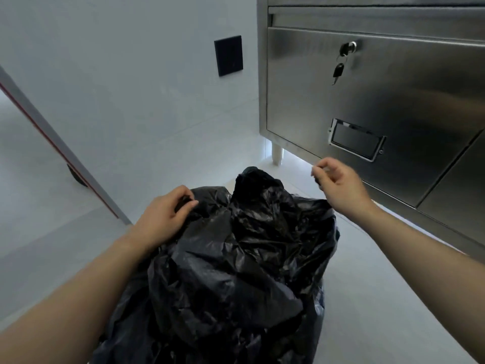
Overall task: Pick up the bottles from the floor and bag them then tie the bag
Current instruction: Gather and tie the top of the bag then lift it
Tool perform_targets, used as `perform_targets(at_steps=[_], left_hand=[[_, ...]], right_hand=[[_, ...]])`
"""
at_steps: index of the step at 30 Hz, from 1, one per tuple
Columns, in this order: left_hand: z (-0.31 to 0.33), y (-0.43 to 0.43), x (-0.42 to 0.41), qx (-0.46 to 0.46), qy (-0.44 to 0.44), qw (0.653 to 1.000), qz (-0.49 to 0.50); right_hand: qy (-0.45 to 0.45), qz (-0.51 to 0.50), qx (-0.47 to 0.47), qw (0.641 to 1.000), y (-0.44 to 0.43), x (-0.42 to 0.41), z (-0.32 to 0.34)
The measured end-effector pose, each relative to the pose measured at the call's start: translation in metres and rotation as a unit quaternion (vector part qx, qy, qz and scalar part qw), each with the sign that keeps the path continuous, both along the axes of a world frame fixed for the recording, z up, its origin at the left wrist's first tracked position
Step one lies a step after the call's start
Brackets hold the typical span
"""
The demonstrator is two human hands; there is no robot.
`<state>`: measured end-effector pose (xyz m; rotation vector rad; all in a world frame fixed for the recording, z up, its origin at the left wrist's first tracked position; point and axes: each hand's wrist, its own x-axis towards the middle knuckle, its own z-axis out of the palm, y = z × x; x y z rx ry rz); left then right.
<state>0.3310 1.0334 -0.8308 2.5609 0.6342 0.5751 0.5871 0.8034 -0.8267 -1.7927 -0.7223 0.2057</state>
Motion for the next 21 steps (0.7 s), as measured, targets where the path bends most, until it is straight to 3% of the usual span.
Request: perform_targets(at_steps=[3,7,9,16,21], left_hand=[[0.008,-0.003,0.011,-0.042,-0.026,0.999,-0.006],[0.022,-0.014,0.033,-0.195,-0.057,0.978,-0.04],[0.024,-0.021,0.04,-0.262,-0.057,0.961,-0.069],[0.02,-0.017,0.025,-0.213,-0.037,0.973,-0.075],[0.004,-0.015,0.007,-0.102,-0.068,0.99,0.076]], right_hand=[[0.054,0.001,0.025,0.998,0.007,-0.007,0.003],[0.206,0.054,0.085,0.973,0.021,-0.023,0.02],[0.223,0.085,0.076,0.968,0.027,-0.034,0.026],[0.136,0.187,0.04,0.972,0.028,-0.051,0.028],[0.026,0.109,0.033,0.993,0.04,-0.061,0.009]])
